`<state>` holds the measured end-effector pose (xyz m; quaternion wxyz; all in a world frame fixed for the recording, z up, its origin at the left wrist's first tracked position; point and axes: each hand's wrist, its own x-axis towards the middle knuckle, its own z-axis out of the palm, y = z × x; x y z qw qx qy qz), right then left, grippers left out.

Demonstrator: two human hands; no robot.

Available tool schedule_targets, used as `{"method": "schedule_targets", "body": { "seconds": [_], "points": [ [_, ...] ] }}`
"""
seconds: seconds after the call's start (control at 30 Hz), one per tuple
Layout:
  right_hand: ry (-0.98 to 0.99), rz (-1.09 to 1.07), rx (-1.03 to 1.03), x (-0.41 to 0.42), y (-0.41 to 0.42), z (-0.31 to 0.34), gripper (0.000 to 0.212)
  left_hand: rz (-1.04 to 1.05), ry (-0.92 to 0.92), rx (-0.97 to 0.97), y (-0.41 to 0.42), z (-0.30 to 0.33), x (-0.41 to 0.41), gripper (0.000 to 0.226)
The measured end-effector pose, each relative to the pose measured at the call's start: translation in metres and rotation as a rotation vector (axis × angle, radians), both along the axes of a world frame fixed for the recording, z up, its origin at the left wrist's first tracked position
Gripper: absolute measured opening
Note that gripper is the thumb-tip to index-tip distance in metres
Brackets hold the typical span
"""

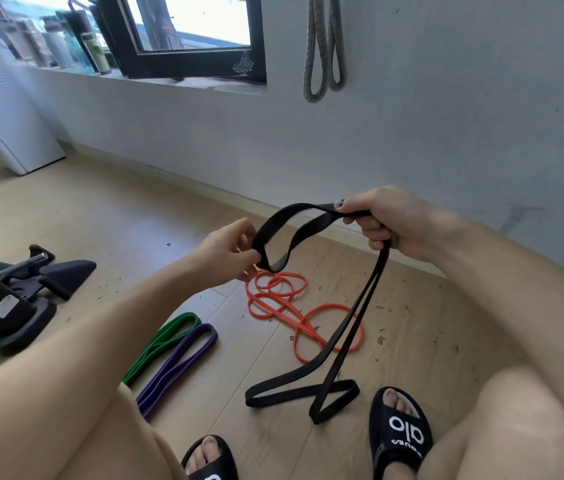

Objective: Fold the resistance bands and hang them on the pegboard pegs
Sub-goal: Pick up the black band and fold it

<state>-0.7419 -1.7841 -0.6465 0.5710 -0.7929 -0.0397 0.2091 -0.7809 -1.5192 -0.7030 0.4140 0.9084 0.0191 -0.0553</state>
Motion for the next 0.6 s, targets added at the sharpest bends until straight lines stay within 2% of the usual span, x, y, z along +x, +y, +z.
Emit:
{"method": "schedule_targets", "body": {
  "seconds": [0.13, 0.33, 0.47, 0.53, 0.6],
  "points": [
    [0.003, 0.038, -0.018, -0.002, 0.002, 0.000, 0.023, 0.142, -0.029, 0.077, 0.000, 0.002, 0.003, 0.008],
    [0.023, 0.104, -0.019, -0.006, 0.008, 0.002, 0.023, 0.038, 0.026, 0.109, 0.001, 0.000, -0.001, 0.009],
    [0.031, 0.125, -0.016, -0.007, 0.009, 0.003, 0.022, -0.069, 0.108, 0.193, 0.006, 0.000, -0.001, 0.027],
    [0.033, 0.158, -0.019, -0.008, 0.012, 0.002, 0.021, -0.169, 0.128, 0.257, 0.010, 0.000, -0.004, 0.048],
    [0.026, 0.204, -0.041, -0.009, 0.017, 0.000, 0.023, -0.226, 0.089, 0.169, 0.009, 0.003, -0.006, 0.067]
  ]
}}
